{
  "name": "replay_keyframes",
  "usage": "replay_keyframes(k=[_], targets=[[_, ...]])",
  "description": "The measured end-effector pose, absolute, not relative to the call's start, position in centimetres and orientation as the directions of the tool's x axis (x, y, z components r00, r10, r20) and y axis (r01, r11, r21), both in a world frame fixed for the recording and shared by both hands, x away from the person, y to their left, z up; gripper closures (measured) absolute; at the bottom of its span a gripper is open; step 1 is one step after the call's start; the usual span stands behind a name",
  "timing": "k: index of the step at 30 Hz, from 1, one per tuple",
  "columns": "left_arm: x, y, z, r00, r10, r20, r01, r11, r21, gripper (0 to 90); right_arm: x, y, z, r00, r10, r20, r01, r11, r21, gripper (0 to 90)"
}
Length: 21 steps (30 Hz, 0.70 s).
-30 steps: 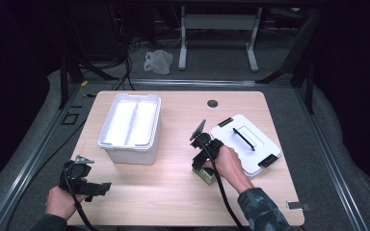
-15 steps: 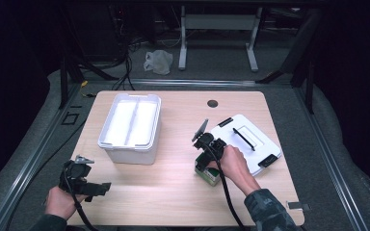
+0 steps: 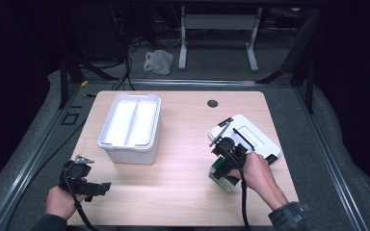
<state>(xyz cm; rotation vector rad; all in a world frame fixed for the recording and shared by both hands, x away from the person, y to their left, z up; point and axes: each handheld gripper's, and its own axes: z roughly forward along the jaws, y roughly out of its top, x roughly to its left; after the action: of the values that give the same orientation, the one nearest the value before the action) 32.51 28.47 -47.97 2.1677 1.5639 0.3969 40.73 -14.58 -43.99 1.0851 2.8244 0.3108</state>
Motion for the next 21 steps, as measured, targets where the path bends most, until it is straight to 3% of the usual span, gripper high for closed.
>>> replay_keyframes(k=[21], targets=[[32.6, 28.4, -48.0, 0.332, 0.943, -0.019, 0.817, -0.278, 0.505, 0.2, 37.3, -23.2, -45.3, -0.671, 0.741, -0.023, 0.721, 0.660, 0.211, 16.8]])
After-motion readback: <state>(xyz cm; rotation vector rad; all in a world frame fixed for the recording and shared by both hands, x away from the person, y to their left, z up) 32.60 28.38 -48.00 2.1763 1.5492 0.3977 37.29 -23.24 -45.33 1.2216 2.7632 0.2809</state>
